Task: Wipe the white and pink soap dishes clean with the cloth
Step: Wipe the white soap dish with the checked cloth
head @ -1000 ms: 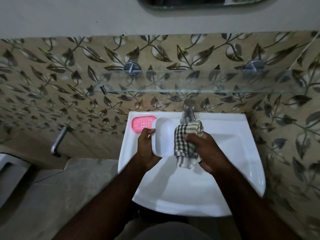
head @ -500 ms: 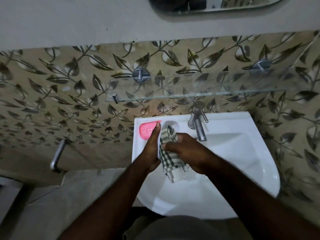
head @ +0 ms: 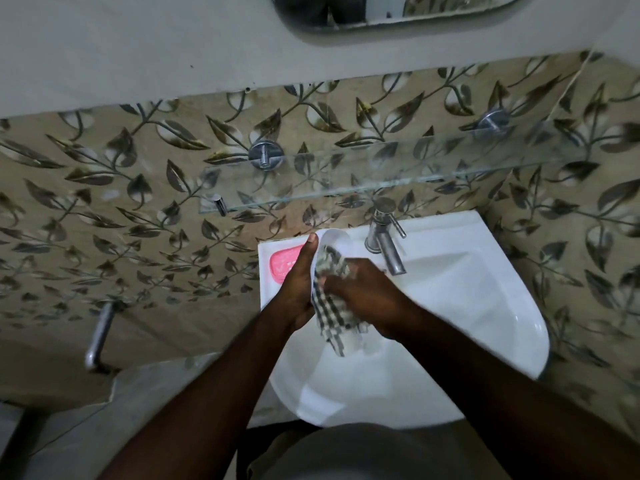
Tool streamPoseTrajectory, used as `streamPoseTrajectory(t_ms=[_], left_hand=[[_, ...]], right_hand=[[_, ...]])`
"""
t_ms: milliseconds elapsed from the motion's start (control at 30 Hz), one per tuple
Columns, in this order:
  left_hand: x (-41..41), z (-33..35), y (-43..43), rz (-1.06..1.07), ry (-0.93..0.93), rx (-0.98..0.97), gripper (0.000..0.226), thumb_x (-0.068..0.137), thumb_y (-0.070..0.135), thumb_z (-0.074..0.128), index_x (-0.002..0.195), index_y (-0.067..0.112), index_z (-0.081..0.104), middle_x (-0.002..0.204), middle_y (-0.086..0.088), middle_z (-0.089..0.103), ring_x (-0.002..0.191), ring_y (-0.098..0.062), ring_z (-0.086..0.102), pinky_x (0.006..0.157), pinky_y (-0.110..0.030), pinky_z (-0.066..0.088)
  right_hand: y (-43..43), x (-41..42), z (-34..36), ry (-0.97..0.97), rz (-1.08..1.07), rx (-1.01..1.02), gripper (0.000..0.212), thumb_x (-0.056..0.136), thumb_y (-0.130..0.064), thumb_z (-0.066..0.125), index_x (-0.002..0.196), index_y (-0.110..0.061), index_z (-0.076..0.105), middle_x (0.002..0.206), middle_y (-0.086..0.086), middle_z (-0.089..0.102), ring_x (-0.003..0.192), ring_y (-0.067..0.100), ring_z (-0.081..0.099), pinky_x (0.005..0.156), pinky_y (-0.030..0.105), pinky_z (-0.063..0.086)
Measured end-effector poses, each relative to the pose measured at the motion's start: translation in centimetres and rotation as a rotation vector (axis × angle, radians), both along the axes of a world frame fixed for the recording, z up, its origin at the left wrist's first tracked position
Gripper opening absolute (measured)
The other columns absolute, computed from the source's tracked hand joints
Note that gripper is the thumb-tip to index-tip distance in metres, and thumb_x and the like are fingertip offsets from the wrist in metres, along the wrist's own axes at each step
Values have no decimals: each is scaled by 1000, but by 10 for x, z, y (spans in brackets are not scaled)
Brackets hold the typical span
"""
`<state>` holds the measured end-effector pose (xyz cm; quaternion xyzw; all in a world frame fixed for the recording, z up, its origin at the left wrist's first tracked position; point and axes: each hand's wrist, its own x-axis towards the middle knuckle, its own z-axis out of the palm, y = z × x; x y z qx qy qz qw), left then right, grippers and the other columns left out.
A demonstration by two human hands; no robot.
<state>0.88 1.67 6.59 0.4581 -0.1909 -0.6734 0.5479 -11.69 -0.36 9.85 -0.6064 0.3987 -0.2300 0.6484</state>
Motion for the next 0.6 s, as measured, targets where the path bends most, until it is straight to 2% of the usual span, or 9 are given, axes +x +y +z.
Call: streamPoseTrajectory(t_ms=[67,133,200,300,367,433,467,533,600], left_hand=[[-1,-2,-1,-58,-47,53,64,92,57,43,113,1,65,87,-14,75,77,-21,73,72,-29,59],[-10,-1,1,-78,-38,80,63,89,58,44,107,3,68,90,-13,75,81,-22,73,80,-32,58],[-17,-2,-1,-43,12,51,61,88,58,43,118,9,65,104,-13,74,93,-23,71,90,-38,55],[-17,5,-4,-16,-10,-31,60,93,54,41,129,10,58,108,-12,73,96,-24,70,83,-37,57],[-11,11,-4,29,-45,-29,59,94,54,42,119,6,64,98,-14,74,89,-25,71,76,-36,59],[-3,12,-6,99,-63,-10,52,96,51,44,106,6,68,85,-13,75,78,-24,72,76,-37,59],[-1,12,-6,124,-55,-2,48,97,49,44,107,8,67,82,-13,75,74,-23,71,76,-36,58],[-3,12,-4,134,-59,46,51,94,51,47,115,9,64,87,-14,74,74,-25,71,73,-36,59],[-11,9,2,158,-37,130,69,80,60,57,124,7,61,101,-17,72,81,-27,71,72,-35,60]], right_hand=[[4,-7,-6,144,140,-36,12,88,-6,60,93,0,69,88,13,74,77,21,70,75,34,55],[-6,-10,-1,170,112,39,12,84,-1,59,90,5,68,83,18,71,73,23,68,73,37,55],[-19,-7,8,64,-35,134,11,84,1,58,85,2,69,85,23,71,78,32,70,81,46,56],[-22,-2,19,-137,-171,129,12,88,2,57,89,-1,68,91,22,72,85,34,70,83,46,56],[-10,-3,9,-114,-81,-1,11,87,-3,59,91,-5,69,92,16,73,86,30,71,81,42,56],[5,-7,-6,24,56,-233,5,85,-11,64,86,-15,67,87,4,73,81,19,69,77,35,54],[10,-10,-12,101,97,-359,2,84,-17,65,84,-19,65,84,0,71,78,17,66,75,35,52],[12,-19,-22,317,185,-607,6,83,-26,63,88,-22,64,86,0,70,83,22,65,73,35,49],[7,-26,-28,649,282,-839,20,82,-27,61,102,-25,64,99,0,70,95,28,63,77,35,48]])
